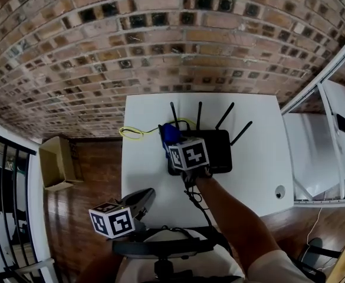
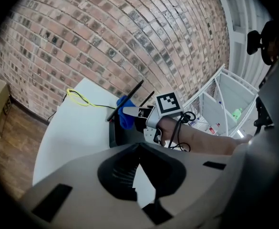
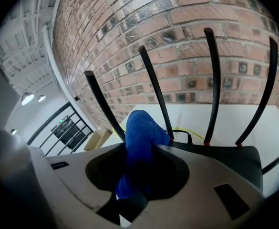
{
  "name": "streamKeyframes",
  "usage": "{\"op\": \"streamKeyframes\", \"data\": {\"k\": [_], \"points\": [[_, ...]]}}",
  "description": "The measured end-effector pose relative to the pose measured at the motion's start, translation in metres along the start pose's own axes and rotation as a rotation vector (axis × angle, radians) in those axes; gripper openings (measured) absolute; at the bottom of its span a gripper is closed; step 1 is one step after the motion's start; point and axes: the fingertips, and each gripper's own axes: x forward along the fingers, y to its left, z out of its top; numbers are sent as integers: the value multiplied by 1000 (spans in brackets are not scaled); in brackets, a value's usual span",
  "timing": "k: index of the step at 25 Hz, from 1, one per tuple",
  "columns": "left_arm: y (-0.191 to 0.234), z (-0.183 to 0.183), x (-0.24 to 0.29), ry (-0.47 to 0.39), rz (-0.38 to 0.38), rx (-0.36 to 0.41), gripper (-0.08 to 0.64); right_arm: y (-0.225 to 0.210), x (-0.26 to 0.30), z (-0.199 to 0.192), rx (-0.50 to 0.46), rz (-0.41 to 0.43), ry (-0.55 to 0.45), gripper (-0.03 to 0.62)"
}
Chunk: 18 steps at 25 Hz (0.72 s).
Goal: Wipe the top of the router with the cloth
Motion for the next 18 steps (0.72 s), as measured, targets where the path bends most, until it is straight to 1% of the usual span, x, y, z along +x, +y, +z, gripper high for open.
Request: {"op": "streamKeyframes", "data": {"k": [2,4,10,18], "points": [[0,-1,-1,-3,6,-4,28,-3,6,-5,55,28,7,132],[-1,-2,-2,-6,11,-8,28,-12,9,-12,77,20,25,132],[-4,-5,3,-8,13,-14,28,-49,-3,-21,69,-79,51,132],[-18,-8,21,17,-15,5,28,-107,-35,-32,127,-197,40,132]]}}
